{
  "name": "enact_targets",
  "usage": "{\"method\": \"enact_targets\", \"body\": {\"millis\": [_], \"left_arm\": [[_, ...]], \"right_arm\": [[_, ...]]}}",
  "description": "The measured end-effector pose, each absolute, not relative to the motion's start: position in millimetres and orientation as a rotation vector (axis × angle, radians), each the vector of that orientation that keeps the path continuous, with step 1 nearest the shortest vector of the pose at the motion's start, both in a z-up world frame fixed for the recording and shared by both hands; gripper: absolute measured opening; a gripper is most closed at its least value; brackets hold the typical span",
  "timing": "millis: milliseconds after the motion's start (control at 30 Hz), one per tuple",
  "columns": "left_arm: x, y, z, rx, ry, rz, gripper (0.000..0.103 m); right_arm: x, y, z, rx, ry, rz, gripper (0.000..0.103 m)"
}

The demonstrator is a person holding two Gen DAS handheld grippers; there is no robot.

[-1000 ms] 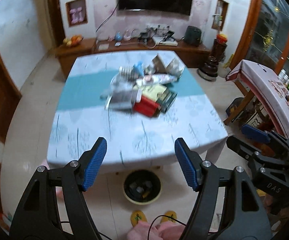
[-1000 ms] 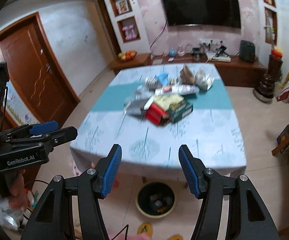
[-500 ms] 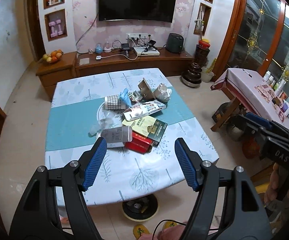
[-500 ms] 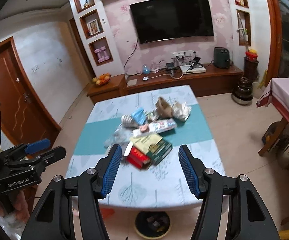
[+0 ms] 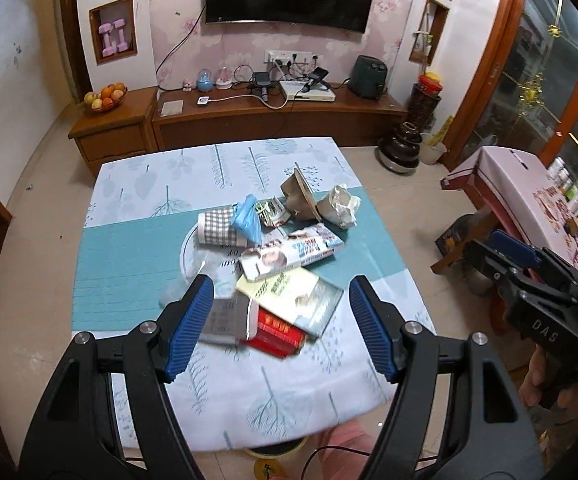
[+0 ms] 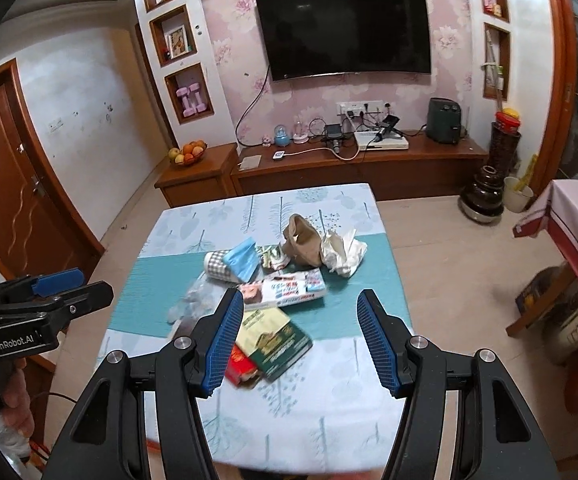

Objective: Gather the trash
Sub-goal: 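Grasp the white crumpled tissue with the right tool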

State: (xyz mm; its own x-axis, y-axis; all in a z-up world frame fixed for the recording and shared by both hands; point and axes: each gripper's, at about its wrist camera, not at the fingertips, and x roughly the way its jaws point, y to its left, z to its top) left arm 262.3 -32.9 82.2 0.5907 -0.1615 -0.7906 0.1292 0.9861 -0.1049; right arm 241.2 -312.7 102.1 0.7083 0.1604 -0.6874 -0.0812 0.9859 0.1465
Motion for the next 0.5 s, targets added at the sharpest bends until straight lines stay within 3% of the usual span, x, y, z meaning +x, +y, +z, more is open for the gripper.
{"method": "enact_targets", "body": {"millis": [500], "left_arm": [[465.9,-135.0,-23.9,-0.008,1.117,0.021,0.068]], "right_arm": [[483.2,-373.7,-38.8,-0.017,0.961,0.343,0.060]]}}
